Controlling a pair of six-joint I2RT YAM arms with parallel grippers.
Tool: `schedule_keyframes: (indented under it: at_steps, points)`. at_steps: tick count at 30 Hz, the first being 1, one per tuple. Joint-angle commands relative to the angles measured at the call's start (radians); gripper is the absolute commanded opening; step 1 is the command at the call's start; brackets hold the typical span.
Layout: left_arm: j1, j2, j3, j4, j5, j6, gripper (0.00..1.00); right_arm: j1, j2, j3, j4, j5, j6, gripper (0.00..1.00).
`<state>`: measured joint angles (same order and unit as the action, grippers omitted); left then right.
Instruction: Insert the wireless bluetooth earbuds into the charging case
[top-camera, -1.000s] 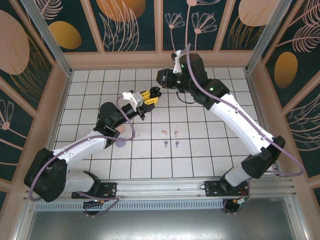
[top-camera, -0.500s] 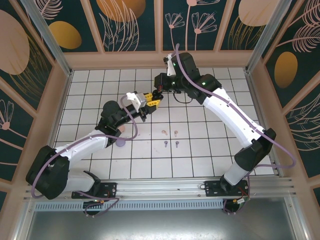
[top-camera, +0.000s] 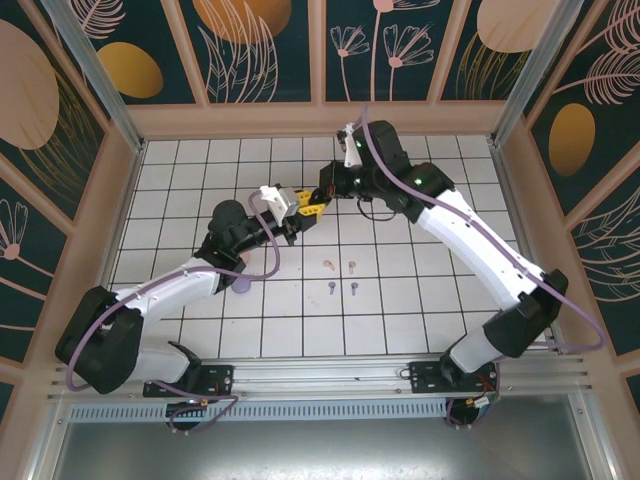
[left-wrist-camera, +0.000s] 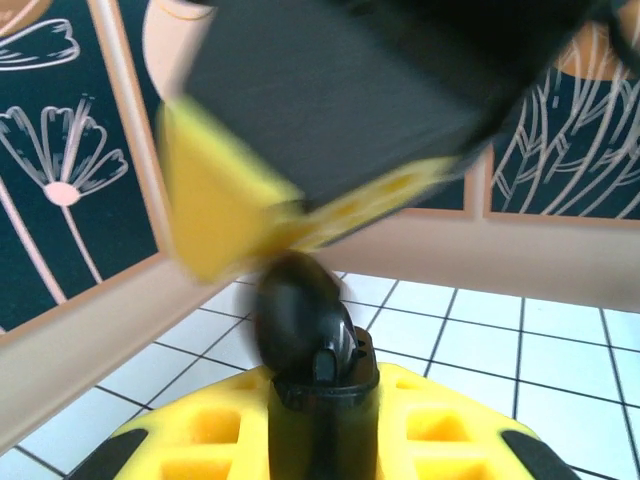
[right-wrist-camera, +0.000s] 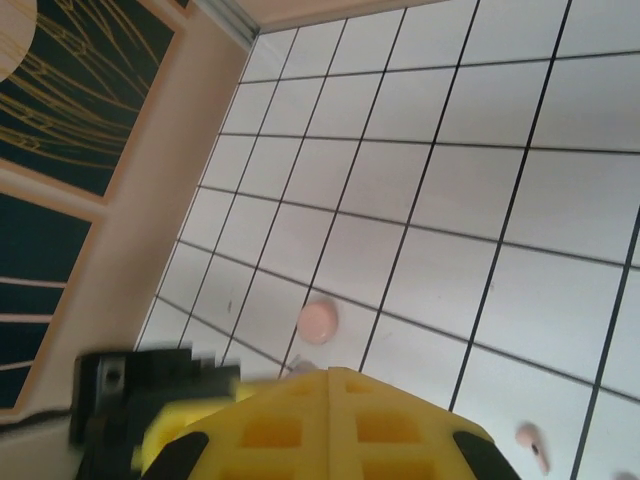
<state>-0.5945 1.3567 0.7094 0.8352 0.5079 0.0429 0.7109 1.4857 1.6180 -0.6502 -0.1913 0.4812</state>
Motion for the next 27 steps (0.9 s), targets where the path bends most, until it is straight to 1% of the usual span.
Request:
schedule_keyframes:
  at_steps: [1,3,8,10,14,17,20,24,27]
  points:
    - [0.006,0.016,0.040,0.094,-0.035,-0.026,0.00,-0.001,-0.094,-0.031,-0.031,0.051,0.040,0.00]
    - [0.005,0.021,0.030,0.115,-0.041,-0.050,0.00,-0.044,-0.142,-0.057,0.019,0.062,0.068,0.00]
    - [0.005,0.038,0.024,0.113,-0.073,-0.110,0.00,-0.107,-0.215,-0.155,0.106,0.107,0.119,0.08]
    - [0.006,0.060,0.031,0.102,-0.090,-0.151,0.00,-0.114,-0.234,-0.203,0.123,0.136,0.126,0.10]
    - [0.006,0.130,0.069,0.033,-0.141,-0.257,0.00,-0.114,-0.280,-0.330,0.138,0.210,0.132,0.18]
    - [0.005,0.200,0.115,-0.035,-0.166,-0.347,0.00,-0.115,-0.331,-0.438,0.172,0.246,0.141,0.29]
    - [0.006,0.285,0.179,-0.118,-0.178,-0.450,0.00,-0.117,-0.367,-0.518,0.193,0.265,0.146,0.33]
    - [0.005,0.417,0.257,-0.177,-0.155,-0.587,0.00,-0.121,-0.405,-0.610,0.218,0.280,0.147,0.50]
    - [0.006,0.513,0.352,-0.224,-0.144,-0.686,0.00,-0.126,-0.422,-0.646,0.227,0.287,0.145,0.58]
